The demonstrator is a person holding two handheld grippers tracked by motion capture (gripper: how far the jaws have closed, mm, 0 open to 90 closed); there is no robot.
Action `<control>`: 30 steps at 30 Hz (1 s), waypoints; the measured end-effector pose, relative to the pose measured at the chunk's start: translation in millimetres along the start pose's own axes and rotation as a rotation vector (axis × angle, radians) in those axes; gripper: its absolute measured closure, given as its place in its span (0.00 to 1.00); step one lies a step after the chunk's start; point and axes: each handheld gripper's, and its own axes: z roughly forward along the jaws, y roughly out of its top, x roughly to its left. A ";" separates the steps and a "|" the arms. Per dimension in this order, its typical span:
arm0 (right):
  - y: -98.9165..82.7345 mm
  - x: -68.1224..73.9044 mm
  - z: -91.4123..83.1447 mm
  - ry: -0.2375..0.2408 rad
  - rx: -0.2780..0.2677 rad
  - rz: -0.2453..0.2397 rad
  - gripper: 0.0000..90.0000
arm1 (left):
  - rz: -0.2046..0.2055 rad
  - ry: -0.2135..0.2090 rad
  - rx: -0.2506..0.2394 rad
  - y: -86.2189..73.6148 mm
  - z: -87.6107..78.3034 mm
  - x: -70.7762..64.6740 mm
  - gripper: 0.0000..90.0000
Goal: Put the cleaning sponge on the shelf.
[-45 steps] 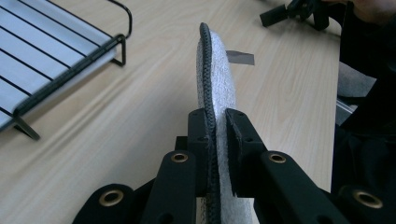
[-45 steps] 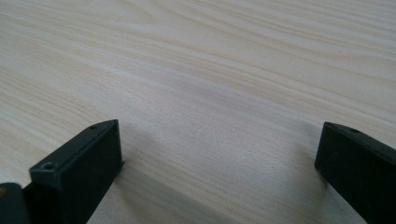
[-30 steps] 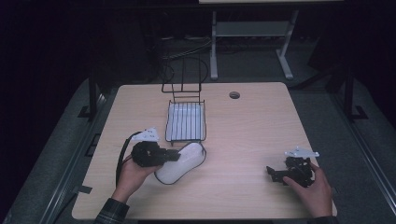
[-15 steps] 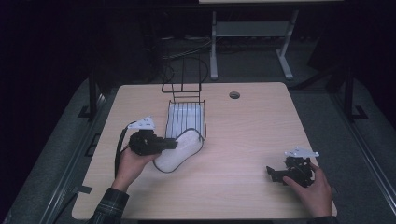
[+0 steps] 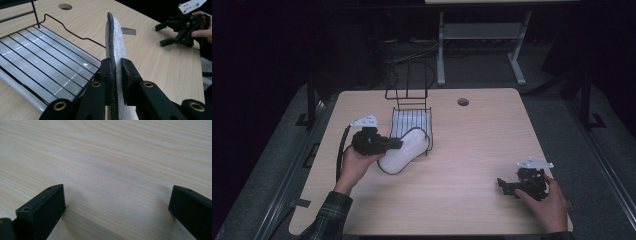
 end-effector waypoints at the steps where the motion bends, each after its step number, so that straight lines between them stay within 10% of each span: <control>1: 0.0 0.0 0.0 0.001 0.000 0.001 0.00 | 0.001 0.001 -0.002 1.4 0.0 1.6 0.90; 30: 0.0 0.1 0.0 0.000 0.000 0.001 0.00 | -0.083 0.037 -0.080 16.2 6.0 53.2 0.90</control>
